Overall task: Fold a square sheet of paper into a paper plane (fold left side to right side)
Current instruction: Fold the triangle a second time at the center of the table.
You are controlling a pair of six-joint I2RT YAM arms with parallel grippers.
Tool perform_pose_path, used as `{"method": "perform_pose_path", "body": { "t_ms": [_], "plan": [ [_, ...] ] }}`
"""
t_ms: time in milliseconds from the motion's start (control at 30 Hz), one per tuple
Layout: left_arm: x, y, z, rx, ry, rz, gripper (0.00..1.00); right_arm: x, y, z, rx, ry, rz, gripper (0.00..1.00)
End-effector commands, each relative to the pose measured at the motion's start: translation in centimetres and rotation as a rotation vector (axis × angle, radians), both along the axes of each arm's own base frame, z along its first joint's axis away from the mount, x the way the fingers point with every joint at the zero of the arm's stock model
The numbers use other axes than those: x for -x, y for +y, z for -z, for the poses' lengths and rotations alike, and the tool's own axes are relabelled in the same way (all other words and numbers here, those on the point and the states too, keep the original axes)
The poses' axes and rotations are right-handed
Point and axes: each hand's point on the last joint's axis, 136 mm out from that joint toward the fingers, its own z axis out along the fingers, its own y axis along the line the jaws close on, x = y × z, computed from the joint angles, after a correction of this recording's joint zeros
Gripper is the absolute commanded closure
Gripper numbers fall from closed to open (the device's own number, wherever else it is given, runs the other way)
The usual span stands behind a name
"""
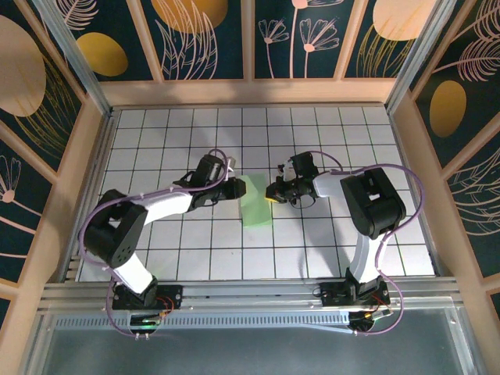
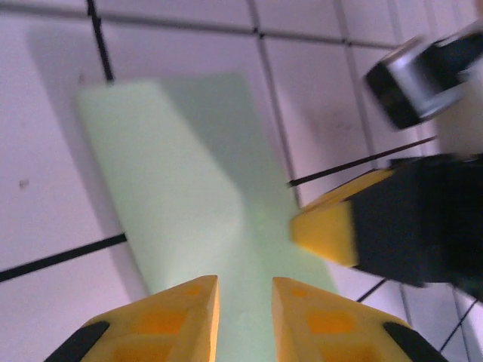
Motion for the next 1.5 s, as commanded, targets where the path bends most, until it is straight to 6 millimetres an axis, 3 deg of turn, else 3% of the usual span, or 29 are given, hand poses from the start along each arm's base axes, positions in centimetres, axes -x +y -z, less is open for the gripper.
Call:
{"method": "perform_pose_path", "body": {
  "t_ms": [0,267,433,767,800,1000,1233,1467],
  "plan": [
    [1.2,0.1,-1.9,-0.029,-0.088,0.047,0.69,-0.2,0.1,-1.9,-0.027,0.000,-0.002,1.00],
    [6.6,-2.0,-1.4,-0.135,-0.159,0.145,0.56,-0.2,0.0,-2.3,-0.020,0.017,0.006,1.00],
    [8.6,-4.3,-1.4,-0.202,-0.222,0.201,0.49,-0.4,0.1,-2.6,-0.021,0.013,0.009,1.00],
    [9.4,-6.8,2.3,-0.517,-0.300,0.284,0.39,-0.3,-0.1,-2.6,-0.017,0.018,0.013,1.00],
    [9.0,-7.5,1.5,-0.526,-0.326,0.279,0.38,-0.2,-0.1,-2.5,-0.016,0.021,0.014,1.00],
    [8.4,-8.0,3.7,-0.695,-0.356,0.282,0.33,-0.2,-0.1,-2.5,-0.016,0.023,0.013,1.00],
    [7.8,-7.4,4.3,-0.759,-0.369,0.253,0.36,-0.1,-0.1,-2.3,-0.012,0.026,0.010,1.00],
    [8.2,-7.7,3.9,-0.706,-0.368,0.259,0.61,-0.3,-0.3,-2.1,-0.004,0.022,0.013,1.00]
  ]
}}
